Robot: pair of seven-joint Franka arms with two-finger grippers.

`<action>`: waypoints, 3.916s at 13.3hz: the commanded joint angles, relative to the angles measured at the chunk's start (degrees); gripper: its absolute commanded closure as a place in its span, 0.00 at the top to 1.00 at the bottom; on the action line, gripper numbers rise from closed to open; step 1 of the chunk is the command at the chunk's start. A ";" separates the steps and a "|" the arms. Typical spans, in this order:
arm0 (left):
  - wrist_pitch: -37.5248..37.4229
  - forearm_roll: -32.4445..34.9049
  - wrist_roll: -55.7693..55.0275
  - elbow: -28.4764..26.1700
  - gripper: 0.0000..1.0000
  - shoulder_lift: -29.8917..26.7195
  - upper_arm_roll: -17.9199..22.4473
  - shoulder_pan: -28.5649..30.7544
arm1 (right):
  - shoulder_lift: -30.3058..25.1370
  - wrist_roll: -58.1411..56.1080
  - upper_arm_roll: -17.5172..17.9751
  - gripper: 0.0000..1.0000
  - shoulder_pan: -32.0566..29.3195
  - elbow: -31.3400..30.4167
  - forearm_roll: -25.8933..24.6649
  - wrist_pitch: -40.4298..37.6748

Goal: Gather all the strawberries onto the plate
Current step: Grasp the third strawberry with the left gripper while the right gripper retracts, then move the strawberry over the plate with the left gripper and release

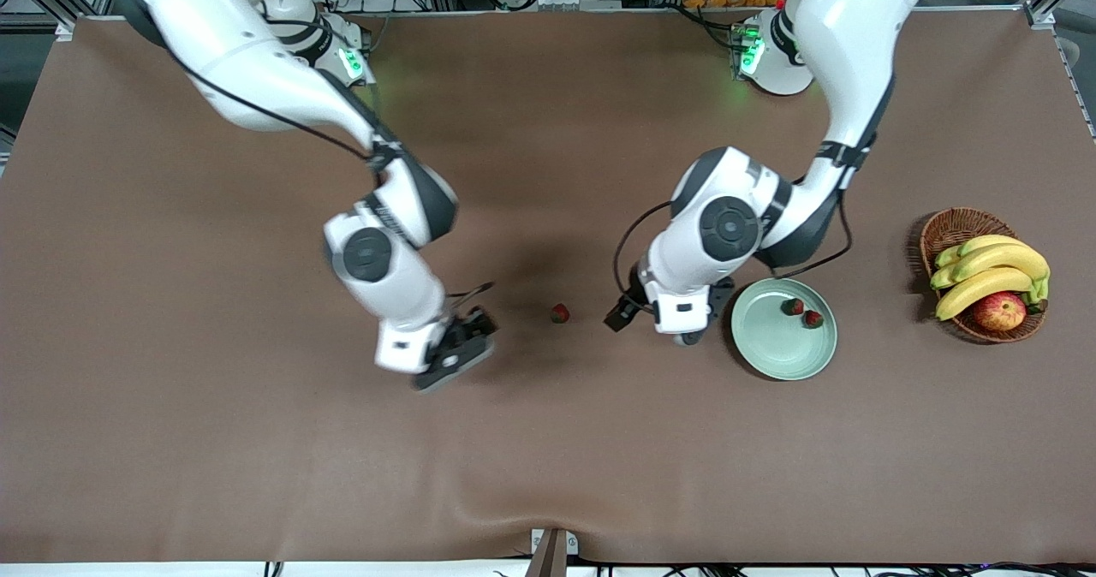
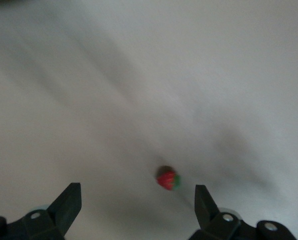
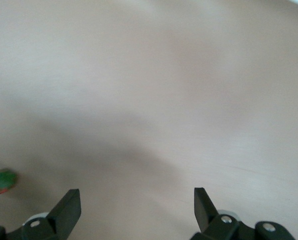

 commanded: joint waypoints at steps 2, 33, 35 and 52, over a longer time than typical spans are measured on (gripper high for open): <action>4.64 1.25 -6.17 7.21 1.00 7.32 4.99 -7.91 | -9.45 -4.71 1.35 1.00 -6.84 -4.82 0.41 -7.42; 4.17 3.18 0.84 7.57 0.00 6.13 14.67 -15.42 | -43.40 -1.19 -23.26 1.00 -11.78 -6.86 16.85 -53.85; 1.76 2.40 9.33 2.06 0.00 -1.16 14.32 -11.03 | -43.40 -1.19 -23.26 1.00 -11.78 -6.86 16.67 -53.85; 1.43 4.33 52.18 -20.39 1.00 -14.97 13.53 10.71 | -43.41 -0.75 -23.70 1.00 -10.63 -6.16 13.24 -53.32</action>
